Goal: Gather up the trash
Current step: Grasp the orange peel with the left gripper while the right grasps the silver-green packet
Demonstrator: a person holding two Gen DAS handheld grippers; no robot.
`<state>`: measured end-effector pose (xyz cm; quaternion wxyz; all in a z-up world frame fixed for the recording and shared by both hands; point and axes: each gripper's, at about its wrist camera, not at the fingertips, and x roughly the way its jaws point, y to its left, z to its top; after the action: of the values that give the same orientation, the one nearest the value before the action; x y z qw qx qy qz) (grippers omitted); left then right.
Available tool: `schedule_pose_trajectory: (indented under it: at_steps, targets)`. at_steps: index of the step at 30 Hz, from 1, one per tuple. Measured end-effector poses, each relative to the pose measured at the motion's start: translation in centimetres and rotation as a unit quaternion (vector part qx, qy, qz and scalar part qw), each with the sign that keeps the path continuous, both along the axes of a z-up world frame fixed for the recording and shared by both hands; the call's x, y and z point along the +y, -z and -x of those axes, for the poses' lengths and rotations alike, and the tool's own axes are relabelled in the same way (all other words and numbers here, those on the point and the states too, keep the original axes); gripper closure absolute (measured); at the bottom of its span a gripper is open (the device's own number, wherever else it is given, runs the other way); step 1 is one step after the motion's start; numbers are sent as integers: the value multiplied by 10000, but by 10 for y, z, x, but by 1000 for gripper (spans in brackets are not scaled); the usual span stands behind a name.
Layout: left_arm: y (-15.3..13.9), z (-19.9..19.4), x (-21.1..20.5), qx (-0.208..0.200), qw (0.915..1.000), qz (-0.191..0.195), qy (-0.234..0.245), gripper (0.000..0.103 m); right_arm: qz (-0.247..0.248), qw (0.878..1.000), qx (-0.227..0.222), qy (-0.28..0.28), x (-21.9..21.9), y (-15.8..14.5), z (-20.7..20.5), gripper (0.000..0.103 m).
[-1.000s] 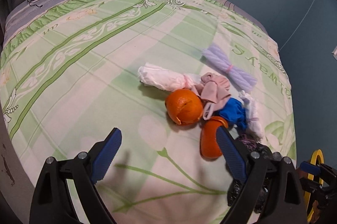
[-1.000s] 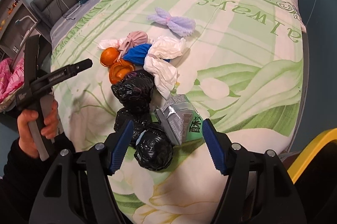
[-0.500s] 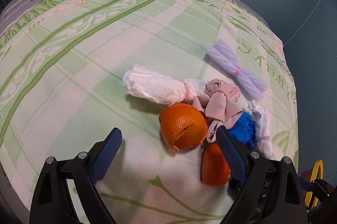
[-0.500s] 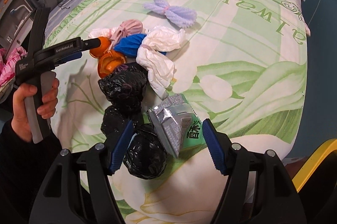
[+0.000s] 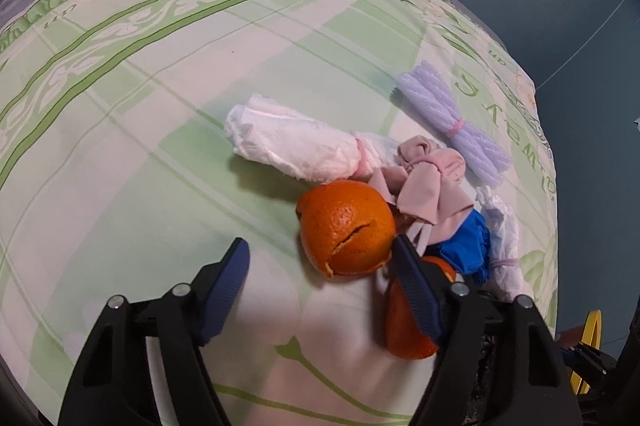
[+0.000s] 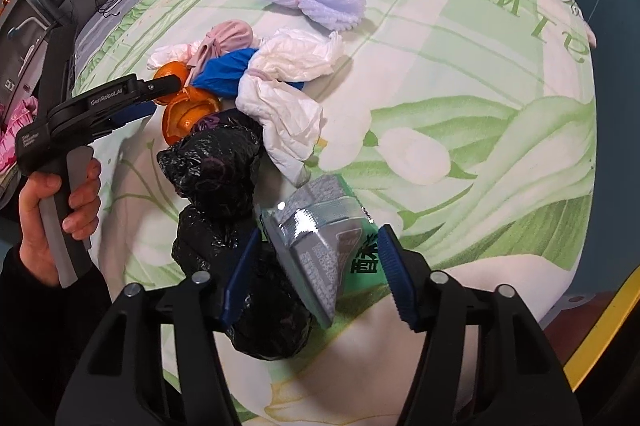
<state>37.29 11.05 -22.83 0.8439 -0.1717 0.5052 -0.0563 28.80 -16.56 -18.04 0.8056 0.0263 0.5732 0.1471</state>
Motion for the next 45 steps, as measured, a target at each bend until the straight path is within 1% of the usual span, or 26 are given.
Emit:
schedule_pose_trajectory:
  at_steps: [2,3,5,8,10,13,14,19,27,34,45]
  targets:
    - [0,2,-5,0,10000,-39,67,47,28,10000,-3,19,1,1,0,50]
    - [0,2,-8,5,9999,-55,98,50,38,10000,-10,15,2,1,0,53]
    - [-1,1,-10,-3,9999,-9,134,63,48,10000,-29,25,3,1,0,58]
    - [-4,2,-15,-50,9998,-121,164,66,42,10000,-29,81,2,1,0,62]
    - [-4,4,-15,-70,9997,-130,176,69,26,9999,-39,113,1,1,1,70]
    - [-6,6,-13,-89,9998,-102,173,73,54,9999,-66,135,0,1,1,78]
    - [-6,7,-13,-94,9998,-99,164,75,64,9998,-73,144,0,1,2,79]
    - [-11,12,-7,-127,9999,-77,73,77,90,9998,-115,102,1,-1,6,85]
    - [-17,25,1,-189,9998,-43,-17,79,37,9998,-183,2,6,-10,16,85]
    - [-27,39,7,-284,9996,-9,-78,79,-36,9998,-172,25,4,-14,27,85]
    - [-51,68,18,-491,9986,-9,-177,79,-158,9995,-233,-125,7,-26,56,85]
